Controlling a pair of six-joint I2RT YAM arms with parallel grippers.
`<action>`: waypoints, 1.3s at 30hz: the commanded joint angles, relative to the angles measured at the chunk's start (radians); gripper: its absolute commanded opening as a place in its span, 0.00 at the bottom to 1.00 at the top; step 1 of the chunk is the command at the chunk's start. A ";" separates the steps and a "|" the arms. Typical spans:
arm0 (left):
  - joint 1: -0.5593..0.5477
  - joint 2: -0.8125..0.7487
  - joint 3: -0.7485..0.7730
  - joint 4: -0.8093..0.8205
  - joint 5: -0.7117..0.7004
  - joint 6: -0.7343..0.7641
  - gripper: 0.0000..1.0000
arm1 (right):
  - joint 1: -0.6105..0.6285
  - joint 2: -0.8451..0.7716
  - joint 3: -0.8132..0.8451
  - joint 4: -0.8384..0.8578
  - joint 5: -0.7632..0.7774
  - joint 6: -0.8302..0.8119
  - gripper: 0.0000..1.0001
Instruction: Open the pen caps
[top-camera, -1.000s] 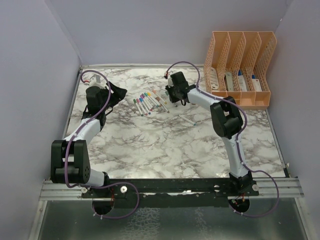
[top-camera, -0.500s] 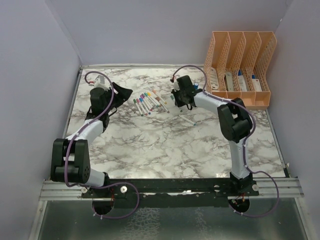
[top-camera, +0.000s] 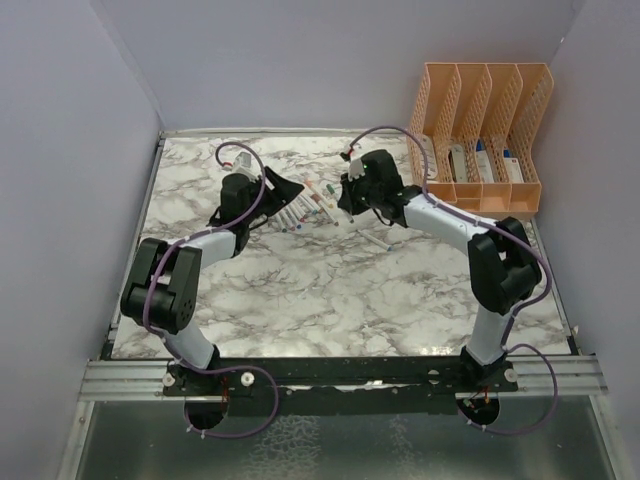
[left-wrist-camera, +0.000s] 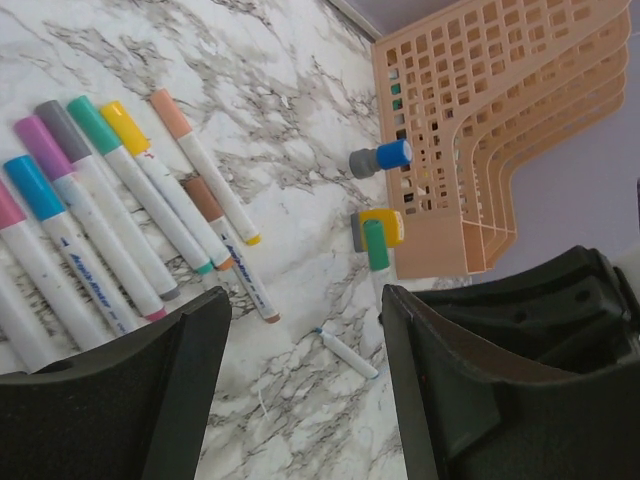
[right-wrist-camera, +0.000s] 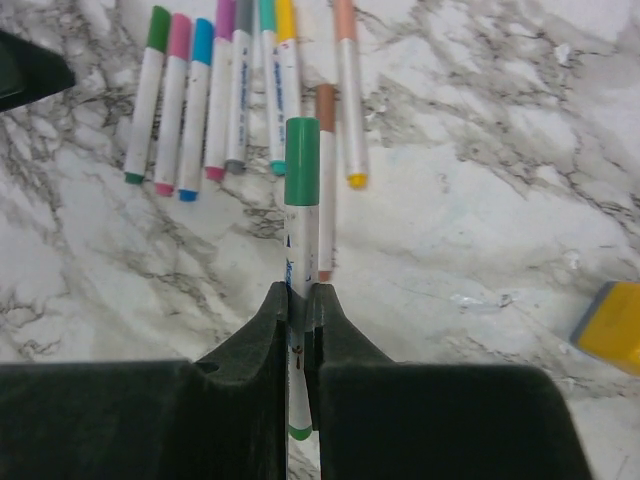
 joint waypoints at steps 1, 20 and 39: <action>-0.038 0.052 0.060 0.101 0.013 -0.040 0.65 | 0.057 -0.043 -0.032 0.029 -0.053 0.026 0.01; -0.092 0.134 0.095 0.124 0.027 -0.060 0.63 | 0.133 -0.078 -0.024 0.076 -0.086 0.055 0.01; -0.107 0.153 0.093 0.189 0.059 -0.095 0.31 | 0.146 -0.057 0.000 0.090 -0.088 0.050 0.01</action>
